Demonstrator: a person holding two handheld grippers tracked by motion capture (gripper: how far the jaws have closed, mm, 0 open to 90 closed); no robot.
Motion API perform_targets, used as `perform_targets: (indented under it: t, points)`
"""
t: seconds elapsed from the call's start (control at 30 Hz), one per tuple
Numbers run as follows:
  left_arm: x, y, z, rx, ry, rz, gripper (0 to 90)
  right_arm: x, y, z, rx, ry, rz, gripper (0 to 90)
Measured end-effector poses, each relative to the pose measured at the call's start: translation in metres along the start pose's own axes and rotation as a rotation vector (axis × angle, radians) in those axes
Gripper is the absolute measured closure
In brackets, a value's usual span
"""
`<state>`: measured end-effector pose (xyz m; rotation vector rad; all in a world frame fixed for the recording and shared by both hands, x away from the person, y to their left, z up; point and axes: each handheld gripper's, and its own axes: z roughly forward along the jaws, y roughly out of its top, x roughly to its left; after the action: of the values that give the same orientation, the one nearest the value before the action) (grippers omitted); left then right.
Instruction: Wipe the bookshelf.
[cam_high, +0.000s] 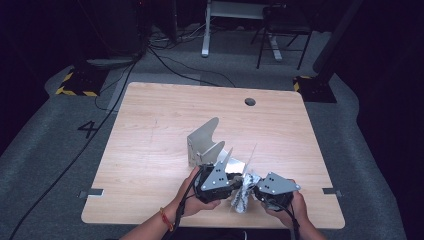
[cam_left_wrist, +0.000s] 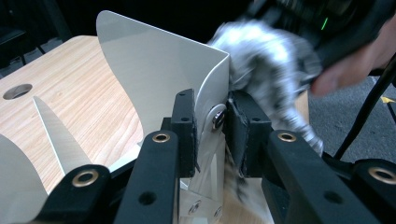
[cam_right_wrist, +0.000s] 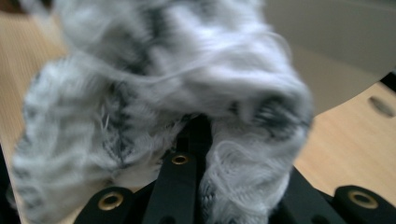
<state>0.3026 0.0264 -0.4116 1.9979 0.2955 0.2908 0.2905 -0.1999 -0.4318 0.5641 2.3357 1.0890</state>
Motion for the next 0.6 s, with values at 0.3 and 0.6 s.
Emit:
perform_targets:
  t: [0.3,0.6]
  points:
    - [0.003,-0.001,0.002,-0.009,-0.007,-0.014,74.6,-0.018,-0.028,0.05,0.135,-0.031,0.038,83.1]
    - [0.003,0.006,0.014,0.008,0.021,0.019,75.1,-0.043,-0.034,0.053,0.133,-0.097,0.128,83.0]
